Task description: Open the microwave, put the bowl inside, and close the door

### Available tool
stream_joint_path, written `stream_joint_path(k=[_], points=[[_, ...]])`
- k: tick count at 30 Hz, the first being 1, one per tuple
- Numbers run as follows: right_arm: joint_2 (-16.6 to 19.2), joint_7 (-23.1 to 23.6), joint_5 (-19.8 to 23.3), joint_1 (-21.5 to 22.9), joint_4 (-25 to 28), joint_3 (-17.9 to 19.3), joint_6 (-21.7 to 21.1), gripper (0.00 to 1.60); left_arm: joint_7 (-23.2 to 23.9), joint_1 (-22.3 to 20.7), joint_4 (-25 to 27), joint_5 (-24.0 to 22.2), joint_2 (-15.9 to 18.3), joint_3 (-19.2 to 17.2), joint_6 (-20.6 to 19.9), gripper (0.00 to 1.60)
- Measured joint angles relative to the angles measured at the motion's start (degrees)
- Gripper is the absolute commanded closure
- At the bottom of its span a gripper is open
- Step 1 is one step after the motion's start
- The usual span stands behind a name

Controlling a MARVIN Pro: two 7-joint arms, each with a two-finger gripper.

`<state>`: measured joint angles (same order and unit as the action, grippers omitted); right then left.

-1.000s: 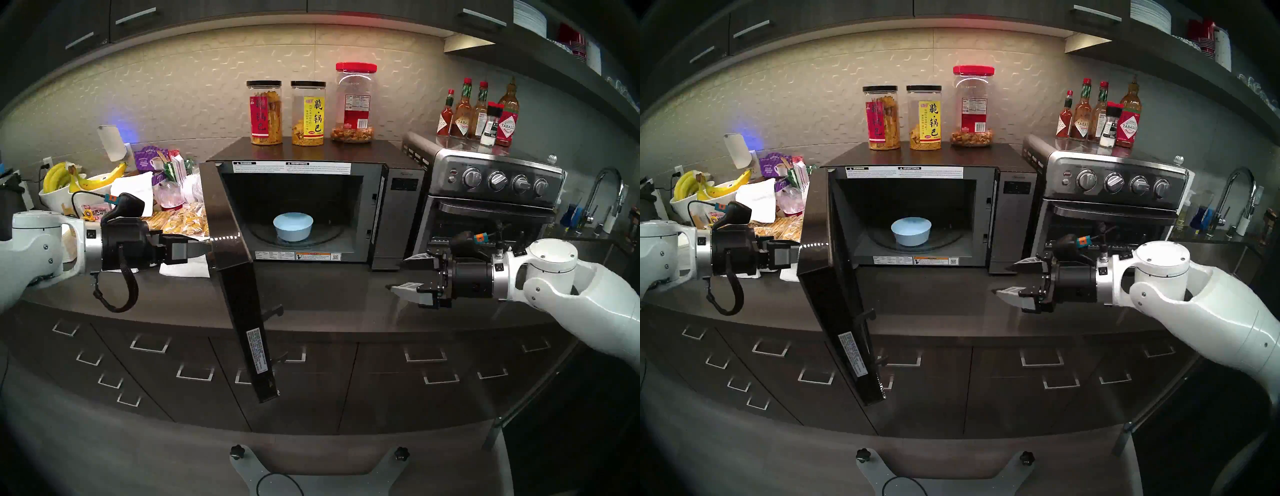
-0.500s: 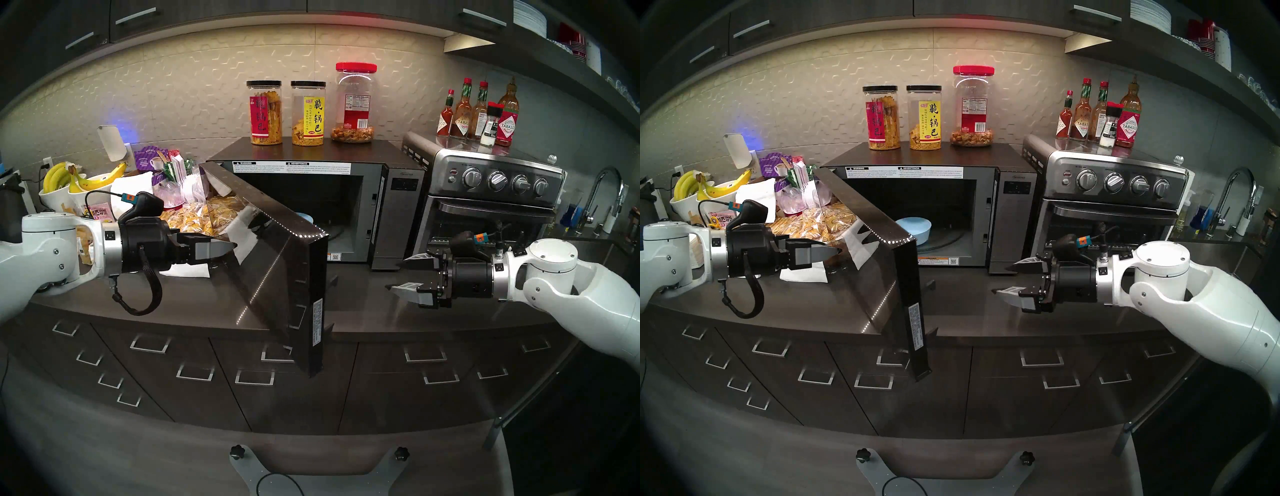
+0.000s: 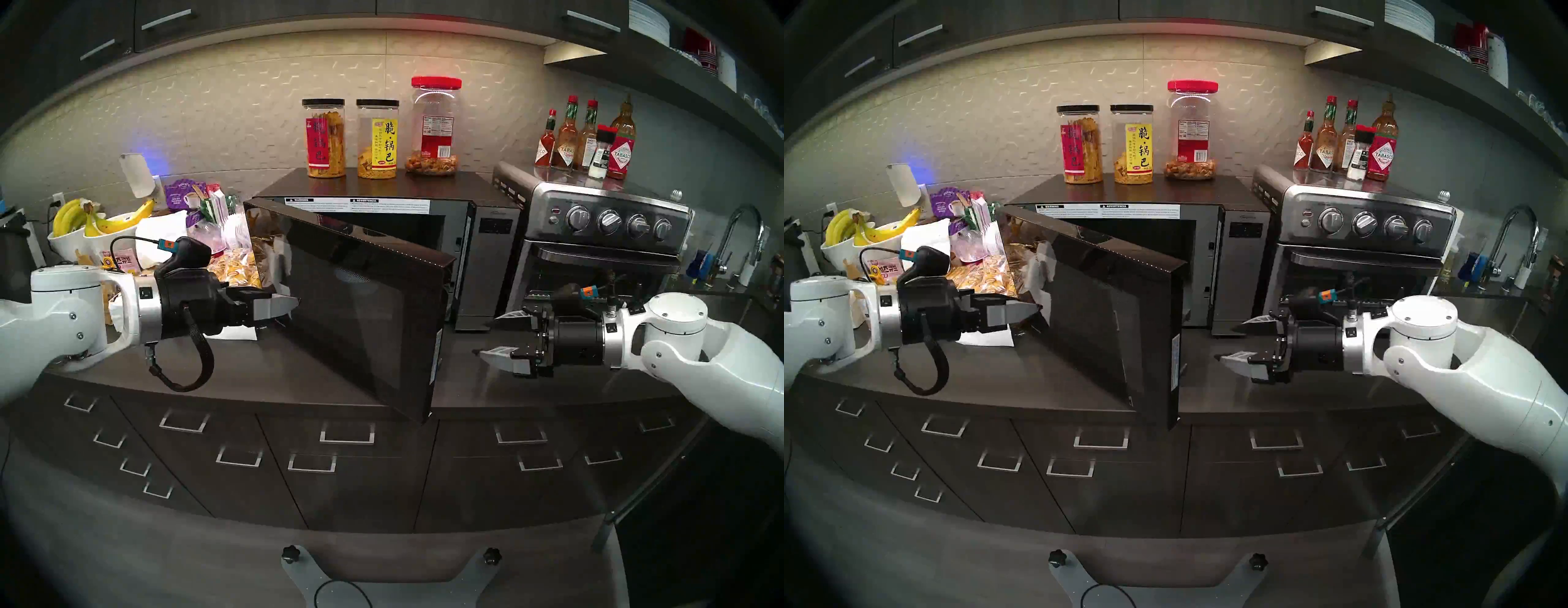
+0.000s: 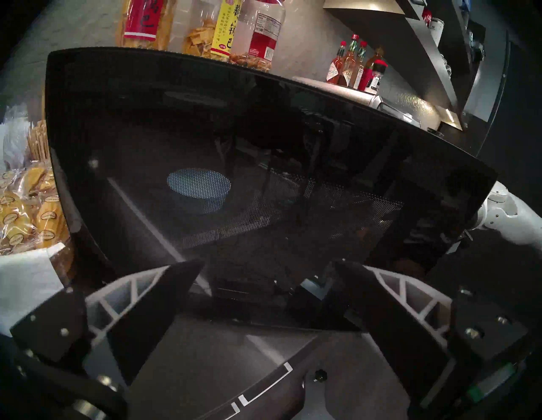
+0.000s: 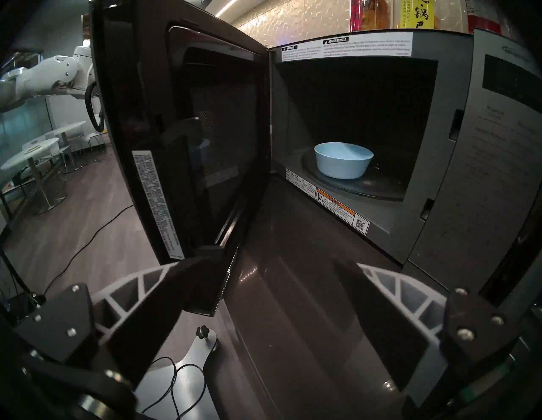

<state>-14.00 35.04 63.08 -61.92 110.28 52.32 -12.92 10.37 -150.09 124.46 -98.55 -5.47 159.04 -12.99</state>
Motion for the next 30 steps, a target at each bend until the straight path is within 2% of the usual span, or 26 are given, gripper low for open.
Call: stream_joint_path(k=[24, 30], points=[[0.00, 0.00, 0.00, 0.00, 0.00, 0.01, 0.00, 0.00, -2.28, 3.17, -1.14, -0.84, -0.12, -1.73, 1.60, 0.00], [0.00, 0.00, 0.01, 0.00, 0.00, 0.02, 0.00, 0.00, -1.24, 4.62, -2.77, 1.24, -0.12, -2.65, 1.60, 0.00]])
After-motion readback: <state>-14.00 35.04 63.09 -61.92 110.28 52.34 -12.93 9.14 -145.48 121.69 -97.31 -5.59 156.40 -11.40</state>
